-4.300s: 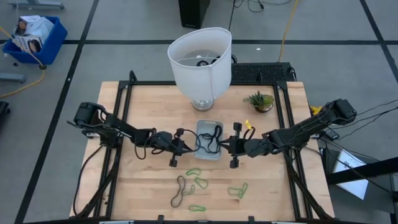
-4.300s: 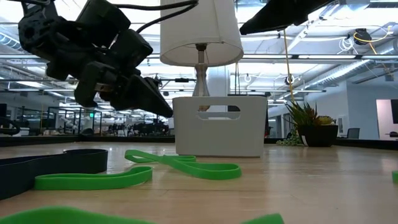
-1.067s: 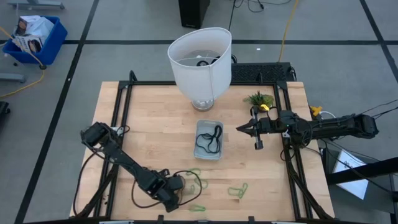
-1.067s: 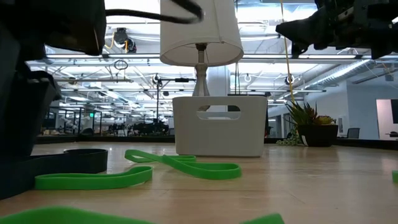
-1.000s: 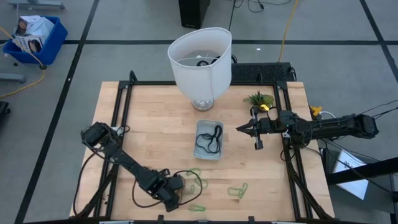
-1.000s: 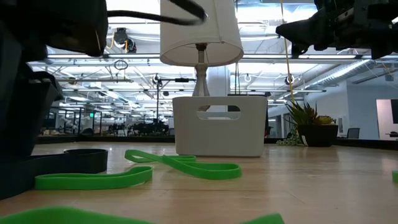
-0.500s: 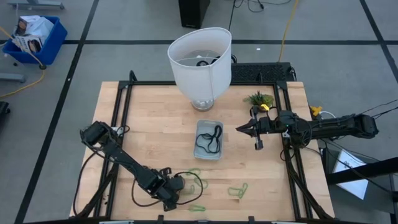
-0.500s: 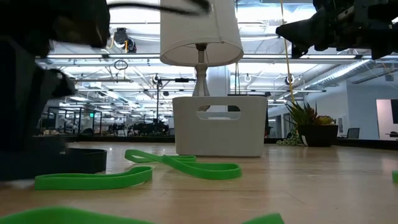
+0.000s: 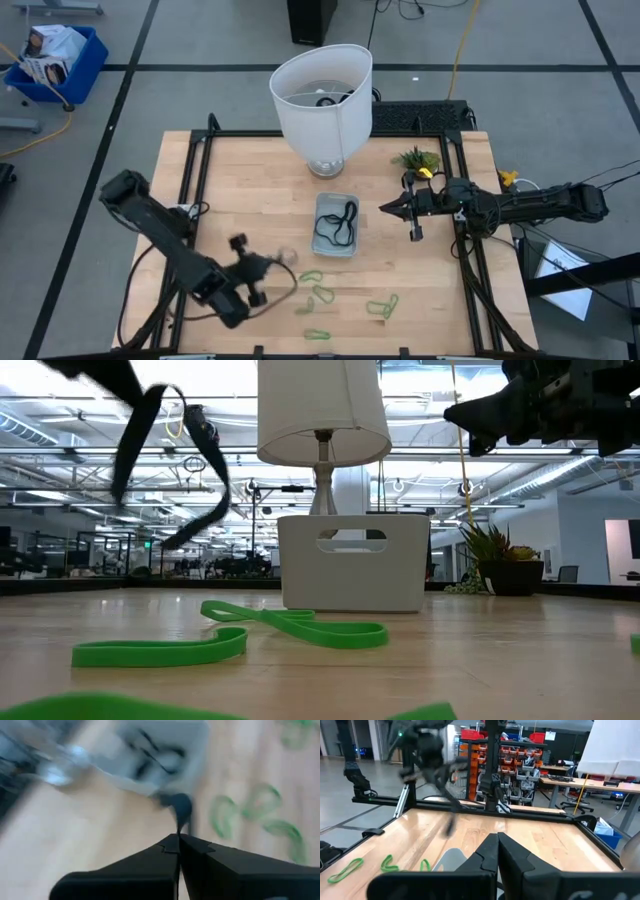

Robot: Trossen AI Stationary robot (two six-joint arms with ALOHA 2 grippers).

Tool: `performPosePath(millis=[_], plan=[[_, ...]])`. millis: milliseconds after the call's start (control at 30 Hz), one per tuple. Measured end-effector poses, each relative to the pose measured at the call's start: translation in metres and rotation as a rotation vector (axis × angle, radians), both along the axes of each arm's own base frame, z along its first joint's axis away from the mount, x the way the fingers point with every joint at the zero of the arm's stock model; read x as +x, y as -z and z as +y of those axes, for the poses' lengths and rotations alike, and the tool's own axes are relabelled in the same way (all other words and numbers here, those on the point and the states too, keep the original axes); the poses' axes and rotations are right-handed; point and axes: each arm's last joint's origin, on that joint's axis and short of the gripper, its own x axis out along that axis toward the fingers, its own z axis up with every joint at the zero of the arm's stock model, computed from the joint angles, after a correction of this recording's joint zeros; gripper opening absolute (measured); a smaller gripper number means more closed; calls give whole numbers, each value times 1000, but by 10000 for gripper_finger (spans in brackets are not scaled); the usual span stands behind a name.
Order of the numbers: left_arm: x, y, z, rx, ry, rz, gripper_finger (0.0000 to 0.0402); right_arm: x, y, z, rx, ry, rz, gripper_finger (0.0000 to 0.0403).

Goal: Pick and place rubber bands into bin
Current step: Put the black rubber band into the gray bin

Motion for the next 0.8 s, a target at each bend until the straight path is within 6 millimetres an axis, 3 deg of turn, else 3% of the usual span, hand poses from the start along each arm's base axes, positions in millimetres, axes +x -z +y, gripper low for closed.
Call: performPosePath(millis=[200, 433, 567, 800], plan=[[-31, -16, 18, 140, -92, -162, 2, 0, 0, 0, 0, 0, 3, 0], [-66, 20, 53, 183, -169, -261, 2, 0, 0, 0, 0, 0, 3, 0], [-81, 37, 70, 116, -202, -315, 1, 0, 0, 0, 0, 0, 3, 0], [-85, 40, 80, 56, -157, -376, 1, 0, 0, 0, -1, 1, 4, 0]])
